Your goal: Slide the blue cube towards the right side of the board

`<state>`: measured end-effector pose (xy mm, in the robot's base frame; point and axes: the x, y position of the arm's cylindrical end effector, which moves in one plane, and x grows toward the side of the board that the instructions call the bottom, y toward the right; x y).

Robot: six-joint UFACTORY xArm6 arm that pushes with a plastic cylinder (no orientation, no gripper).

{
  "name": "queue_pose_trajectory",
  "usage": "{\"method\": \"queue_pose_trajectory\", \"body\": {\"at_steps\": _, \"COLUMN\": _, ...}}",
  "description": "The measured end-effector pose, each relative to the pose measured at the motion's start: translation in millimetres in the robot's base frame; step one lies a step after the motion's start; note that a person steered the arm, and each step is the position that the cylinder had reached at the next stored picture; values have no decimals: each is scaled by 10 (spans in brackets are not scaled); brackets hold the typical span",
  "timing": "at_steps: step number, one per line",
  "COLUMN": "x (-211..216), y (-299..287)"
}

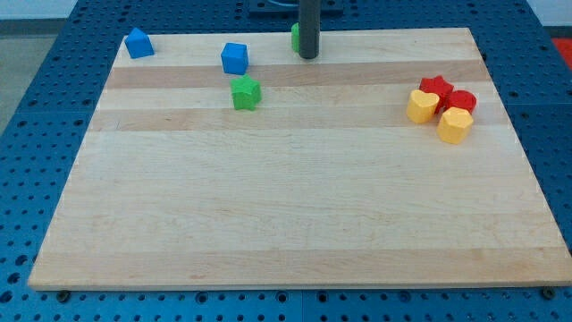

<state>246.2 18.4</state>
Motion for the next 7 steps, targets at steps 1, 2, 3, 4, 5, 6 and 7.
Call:
{"method": "queue_pose_trajectory", "body": {"at_steps": 1, "x": 523, "y": -114}}
{"method": "queue_pose_trajectory", "body": {"at_steps": 2, "x": 714, "y": -650}}
{"method": "queue_pose_trajectory", "body": {"at_steps": 3, "x": 645, "y": -1140}}
{"method": "queue_pose_trajectory", "body": {"at_steps": 4, "x": 455, "y": -1470}}
{"method": "queue_pose_trajectory", "body": {"at_steps": 5, "x": 251, "y": -1569}}
{"method": "queue_pose_trajectory", "body": {"at_steps": 6, "x": 246, "y": -1554}}
{"method": "queue_pose_trajectory", "body": {"at_steps": 7, "x": 83, "y": -1681}}
